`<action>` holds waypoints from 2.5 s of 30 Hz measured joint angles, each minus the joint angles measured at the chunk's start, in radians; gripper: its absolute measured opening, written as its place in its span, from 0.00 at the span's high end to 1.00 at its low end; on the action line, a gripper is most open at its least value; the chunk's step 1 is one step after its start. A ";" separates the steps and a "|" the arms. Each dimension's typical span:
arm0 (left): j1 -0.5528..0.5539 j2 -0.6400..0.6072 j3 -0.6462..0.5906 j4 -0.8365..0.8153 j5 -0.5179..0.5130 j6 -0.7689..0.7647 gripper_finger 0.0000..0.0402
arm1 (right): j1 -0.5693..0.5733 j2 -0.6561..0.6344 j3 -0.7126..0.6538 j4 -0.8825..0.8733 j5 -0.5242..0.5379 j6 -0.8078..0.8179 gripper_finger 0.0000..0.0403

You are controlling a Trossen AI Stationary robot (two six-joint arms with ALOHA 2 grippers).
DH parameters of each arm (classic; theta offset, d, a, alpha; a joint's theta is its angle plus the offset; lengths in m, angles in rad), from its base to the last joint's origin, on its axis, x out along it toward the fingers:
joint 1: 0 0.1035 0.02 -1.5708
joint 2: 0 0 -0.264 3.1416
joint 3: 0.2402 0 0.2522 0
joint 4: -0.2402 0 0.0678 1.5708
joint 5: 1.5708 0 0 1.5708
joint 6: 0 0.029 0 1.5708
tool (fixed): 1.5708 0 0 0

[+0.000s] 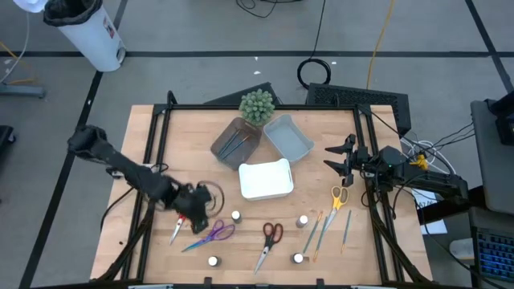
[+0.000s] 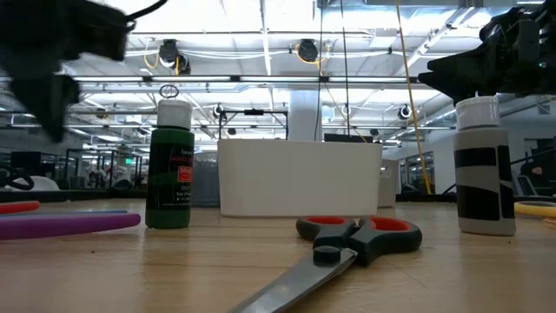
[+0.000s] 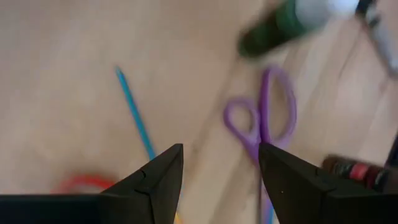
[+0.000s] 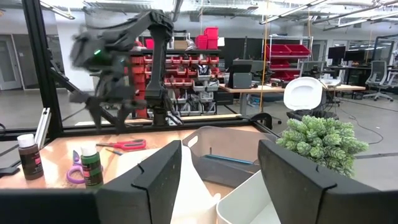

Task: Pick & Place Paint Supplies
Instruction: Put the blue paint brush into the black bin

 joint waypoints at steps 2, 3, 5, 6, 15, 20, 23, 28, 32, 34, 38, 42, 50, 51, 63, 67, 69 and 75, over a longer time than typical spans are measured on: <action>-0.057 0.048 0.000 -0.004 -0.005 -0.085 0.46 | 0.000 0.000 0.000 0.000 0.000 0.000 0.49; -0.080 0.073 0.000 -0.005 -0.007 -0.125 0.46 | 0.000 0.000 0.000 0.000 0.000 0.000 0.49; -0.117 0.121 0.000 -0.019 -0.007 -0.200 0.46 | 0.000 0.000 0.000 0.000 0.000 0.000 0.49; -0.132 0.140 0.000 -0.031 -0.007 -0.237 0.46 | 0.000 0.000 0.000 0.000 0.000 0.000 0.49; -0.197 0.266 0.000 -0.094 0.033 -0.421 0.46 | 0.000 0.000 0.000 0.000 0.000 0.000 0.49; -0.215 0.290 0.003 -0.073 0.047 -0.457 0.46 | 0.000 0.000 0.000 0.000 0.000 0.000 0.49; -0.219 0.290 0.003 -0.072 0.040 -0.466 0.47 | 0.000 0.000 0.000 0.000 0.000 0.000 0.49; -0.219 0.291 0.002 -0.071 0.036 -0.470 0.58 | 0.000 0.000 0.000 0.000 0.000 0.000 0.49; -0.217 0.291 0.002 -0.066 0.022 -0.470 0.73 | 0.000 0.000 0.000 0.000 0.000 0.000 0.49; -0.211 0.292 0.002 -0.063 0.002 -0.470 0.79 | 0.000 0.000 0.000 0.000 0.000 0.000 0.49; -0.202 0.292 0.002 -0.052 -0.011 -0.472 0.92 | 0.000 0.000 0.000 0.000 0.000 0.000 0.49; -0.196 0.292 0.001 -0.038 -0.015 -0.470 0.98 | 0.000 0.000 0.000 0.000 0.000 0.000 0.49; -0.207 0.278 -0.004 -0.042 -0.147 -0.457 0.99 | 0.000 0.000 0.000 0.000 0.000 0.000 0.49; -0.212 0.266 -0.006 -0.041 -0.168 -0.462 0.99 | 0.000 0.000 0.000 0.000 0.000 0.000 0.49; -0.251 0.074 -0.002 -0.073 -0.389 -0.466 1.00 | 0.000 0.000 0.000 0.000 0.000 0.000 0.49; -0.255 0.038 -0.002 -0.080 -0.516 -0.453 1.00 | 0.000 0.000 0.000 0.000 0.000 0.000 0.49; -0.250 0.026 -0.001 -0.073 -0.575 -0.430 1.00 | 0.000 0.000 0.000 0.000 0.000 0.000 0.49; -0.211 0.023 -0.001 -0.069 -0.679 -0.384 1.00 | 0.000 0.000 0.000 0.000 0.000 0.000 0.49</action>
